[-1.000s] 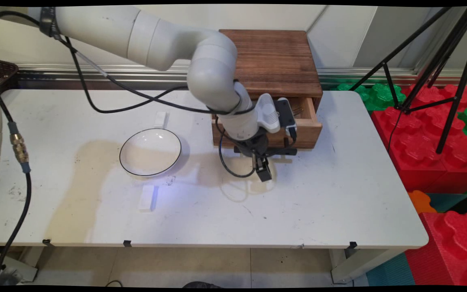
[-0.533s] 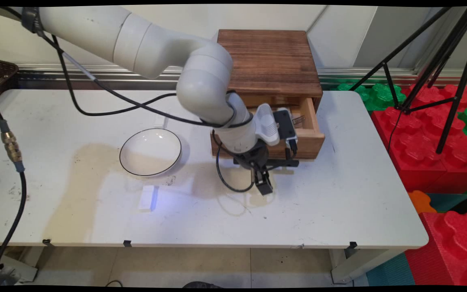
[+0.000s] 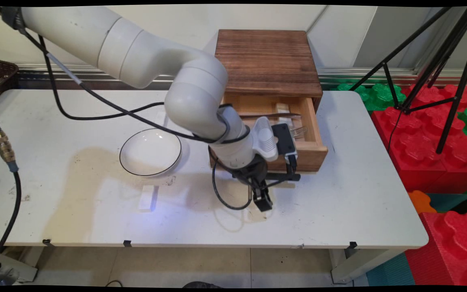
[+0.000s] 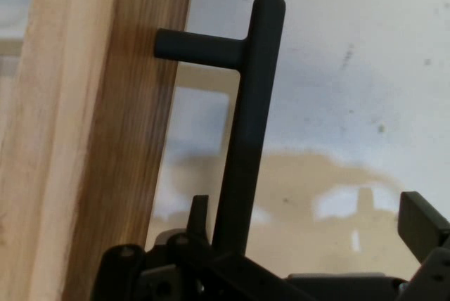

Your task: Open the drawer

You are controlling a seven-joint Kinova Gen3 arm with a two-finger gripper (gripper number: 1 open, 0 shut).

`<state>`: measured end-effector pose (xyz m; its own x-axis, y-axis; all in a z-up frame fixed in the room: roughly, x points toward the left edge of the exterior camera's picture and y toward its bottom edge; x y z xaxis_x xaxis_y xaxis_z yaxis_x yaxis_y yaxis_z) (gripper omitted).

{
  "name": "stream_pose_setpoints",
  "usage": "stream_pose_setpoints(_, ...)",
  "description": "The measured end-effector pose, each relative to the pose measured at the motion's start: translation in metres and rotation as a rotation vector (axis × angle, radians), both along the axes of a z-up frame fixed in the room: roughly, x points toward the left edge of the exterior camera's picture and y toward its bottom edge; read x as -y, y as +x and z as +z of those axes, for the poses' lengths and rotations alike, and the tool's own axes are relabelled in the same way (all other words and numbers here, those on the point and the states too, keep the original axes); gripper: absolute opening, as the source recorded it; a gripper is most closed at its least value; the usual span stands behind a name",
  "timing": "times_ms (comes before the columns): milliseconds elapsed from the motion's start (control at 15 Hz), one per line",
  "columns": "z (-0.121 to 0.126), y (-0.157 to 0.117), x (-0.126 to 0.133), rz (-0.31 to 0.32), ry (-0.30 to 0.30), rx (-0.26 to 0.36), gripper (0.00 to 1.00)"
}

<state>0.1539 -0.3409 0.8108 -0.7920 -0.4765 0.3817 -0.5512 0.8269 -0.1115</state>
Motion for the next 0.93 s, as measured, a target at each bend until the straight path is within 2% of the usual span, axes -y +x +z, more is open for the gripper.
stream_pose_setpoints(933,0.006,-0.018,-0.058,-0.036,0.057,-0.03,1.0)
